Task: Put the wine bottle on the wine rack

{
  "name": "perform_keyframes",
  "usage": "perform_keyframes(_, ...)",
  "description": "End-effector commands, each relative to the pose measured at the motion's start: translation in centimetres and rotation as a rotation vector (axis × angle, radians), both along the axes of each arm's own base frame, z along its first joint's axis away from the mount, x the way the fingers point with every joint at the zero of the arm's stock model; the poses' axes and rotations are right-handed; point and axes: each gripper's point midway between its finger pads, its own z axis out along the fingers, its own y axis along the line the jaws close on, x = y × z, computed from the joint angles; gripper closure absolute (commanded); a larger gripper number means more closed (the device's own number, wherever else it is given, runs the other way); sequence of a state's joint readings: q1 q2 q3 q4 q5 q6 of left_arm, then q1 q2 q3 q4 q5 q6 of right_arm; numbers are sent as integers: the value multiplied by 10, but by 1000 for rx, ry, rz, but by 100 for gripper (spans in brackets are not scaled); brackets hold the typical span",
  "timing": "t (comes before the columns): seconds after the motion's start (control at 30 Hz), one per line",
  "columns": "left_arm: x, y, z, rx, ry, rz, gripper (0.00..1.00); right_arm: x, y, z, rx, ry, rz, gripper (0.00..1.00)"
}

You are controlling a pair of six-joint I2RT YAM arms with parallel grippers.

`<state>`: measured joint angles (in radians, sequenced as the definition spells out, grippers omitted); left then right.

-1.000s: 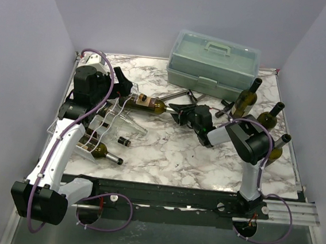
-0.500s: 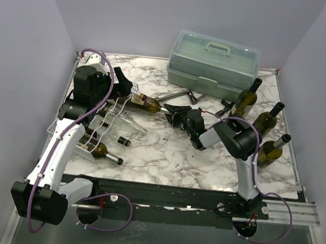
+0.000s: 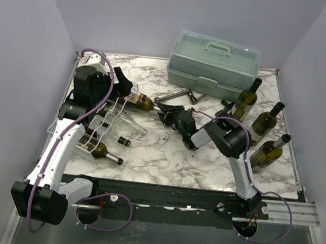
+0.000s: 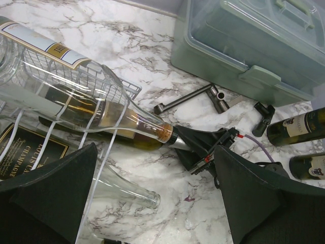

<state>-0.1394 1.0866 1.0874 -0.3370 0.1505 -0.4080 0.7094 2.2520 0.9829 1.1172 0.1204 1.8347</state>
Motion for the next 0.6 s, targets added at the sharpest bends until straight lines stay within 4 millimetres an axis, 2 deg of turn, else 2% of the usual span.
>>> perform_keyframes(0.0, -3, -5, 11, -21, -35, -24, 1, 13, 6, 65, 217, -134, -67, 99)
perform_keyframes(0.43, -2, -5, 9, -20, -28, -24, 1, 22, 26, 51, 222, -94, -84, 99)
perform_keyframes(0.57, -2, -5, 9, -20, -29, -24, 1, 23, 34, 49, 220, -78, -83, 96)
